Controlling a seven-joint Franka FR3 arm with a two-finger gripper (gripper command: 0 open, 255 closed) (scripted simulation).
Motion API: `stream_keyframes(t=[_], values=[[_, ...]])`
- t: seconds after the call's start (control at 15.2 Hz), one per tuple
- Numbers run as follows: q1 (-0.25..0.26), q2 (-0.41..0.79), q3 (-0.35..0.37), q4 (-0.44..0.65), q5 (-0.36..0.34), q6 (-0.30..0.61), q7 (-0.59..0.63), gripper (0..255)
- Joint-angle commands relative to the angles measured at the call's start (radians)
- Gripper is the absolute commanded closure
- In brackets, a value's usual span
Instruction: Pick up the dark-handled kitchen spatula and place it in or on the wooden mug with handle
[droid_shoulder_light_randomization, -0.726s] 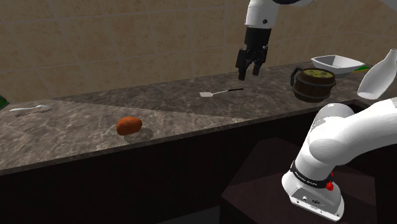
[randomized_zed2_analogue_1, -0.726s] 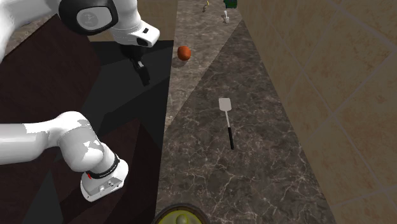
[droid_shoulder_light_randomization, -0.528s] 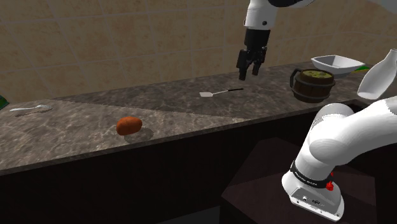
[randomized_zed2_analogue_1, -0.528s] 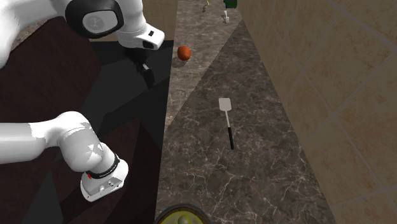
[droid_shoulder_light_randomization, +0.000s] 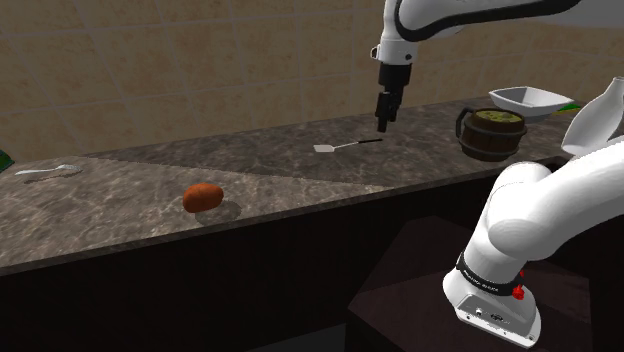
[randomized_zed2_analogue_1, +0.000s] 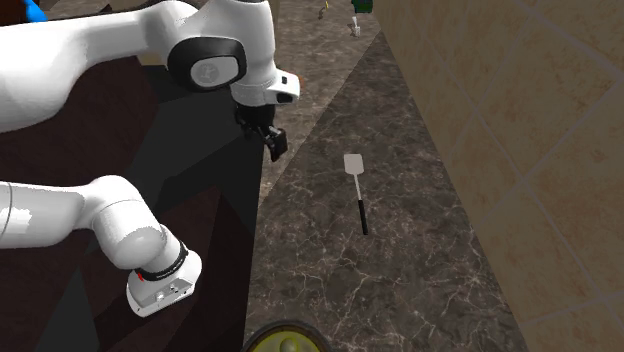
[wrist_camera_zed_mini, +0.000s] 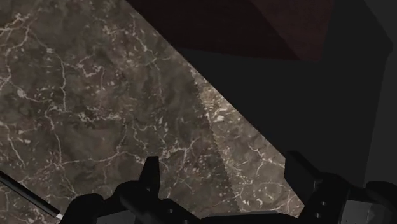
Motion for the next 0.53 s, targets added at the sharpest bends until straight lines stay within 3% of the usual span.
stream_keyframes(t=[0.0,0.46], values=[[0.009,0.052,-0.046,0.005,-0.031,0.045,-0.099,0],[0.057,0.285,-0.182,0.095,-0.072,0.184,-0.413,0]])
